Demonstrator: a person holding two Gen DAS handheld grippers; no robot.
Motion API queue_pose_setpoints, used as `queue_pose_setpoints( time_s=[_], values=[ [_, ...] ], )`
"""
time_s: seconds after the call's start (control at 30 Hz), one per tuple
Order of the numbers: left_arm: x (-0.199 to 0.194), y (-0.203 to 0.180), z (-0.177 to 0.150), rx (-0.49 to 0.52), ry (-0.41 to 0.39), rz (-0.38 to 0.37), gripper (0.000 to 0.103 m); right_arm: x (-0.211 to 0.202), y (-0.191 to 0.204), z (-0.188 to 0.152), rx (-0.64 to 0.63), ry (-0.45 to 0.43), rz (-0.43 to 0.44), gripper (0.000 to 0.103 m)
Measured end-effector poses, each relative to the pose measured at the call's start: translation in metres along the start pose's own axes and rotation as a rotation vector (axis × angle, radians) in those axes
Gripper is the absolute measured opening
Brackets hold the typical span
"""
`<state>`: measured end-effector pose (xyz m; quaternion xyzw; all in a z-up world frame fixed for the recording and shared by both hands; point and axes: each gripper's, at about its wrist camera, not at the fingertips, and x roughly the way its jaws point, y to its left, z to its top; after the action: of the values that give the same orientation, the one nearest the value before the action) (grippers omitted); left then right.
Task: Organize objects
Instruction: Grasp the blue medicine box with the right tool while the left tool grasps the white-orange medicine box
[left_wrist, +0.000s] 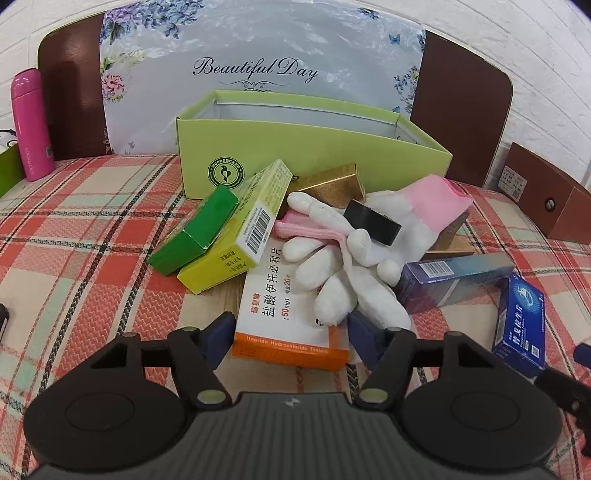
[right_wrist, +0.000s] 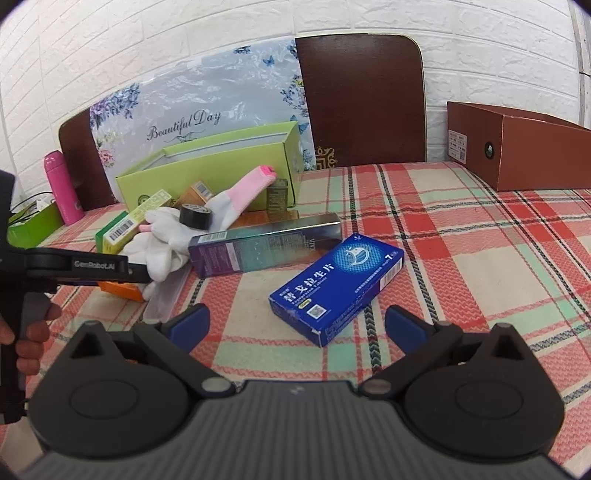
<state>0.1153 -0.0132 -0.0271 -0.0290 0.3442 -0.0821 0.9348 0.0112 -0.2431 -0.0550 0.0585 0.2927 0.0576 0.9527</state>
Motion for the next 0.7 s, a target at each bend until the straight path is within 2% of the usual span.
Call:
queue_pose_setpoints(
  time_s=[0.13,0.37,0.4,0.43,0.47,0.5,0.57,0.63,0.7],
  values=[
    [-0.029,0.007,-0.017,0.015,0.000,-0.016,0.070,0.021,0.000,0.007,0.013,0.040,-0.045,0.103],
    [-0.058,0.017,-0.050,-0.014,0.058,-0.036,0.070,0.075,0.005,0.021,0.041,0.092,-0.163,0.103],
    [-0.060,0.017,-0.051,-0.010,0.055,-0.030,0.071,0.081,0.006,0.020,0.029,0.104,-0.177,0.102],
    [-0.062,0.018,-0.051,-0.008,0.052,-0.023,0.071,0.083,0.007,0.019,0.013,0.098,-0.183,0.092],
    [-0.062,0.018,-0.049,-0.007,0.050,-0.016,0.071,0.079,0.008,0.017,-0.015,0.077,-0.166,0.085],
    [-0.061,0.019,-0.046,-0.008,0.046,-0.010,0.072,0.075,0.008,0.014,-0.041,0.074,-0.117,0.084],
    [-0.057,0.020,-0.039,-0.005,0.041,0.000,0.074,0.062,0.007,0.007,-0.087,0.071,-0.004,0.075],
    [-0.050,0.018,-0.033,0.004,0.040,0.014,0.074,0.045,0.009,-0.004,-0.175,0.086,0.115,0.070],
    [-0.041,0.016,-0.028,0.021,0.034,0.012,0.077,0.027,0.016,-0.019,-0.281,0.095,0.188,0.068]
  ],
)
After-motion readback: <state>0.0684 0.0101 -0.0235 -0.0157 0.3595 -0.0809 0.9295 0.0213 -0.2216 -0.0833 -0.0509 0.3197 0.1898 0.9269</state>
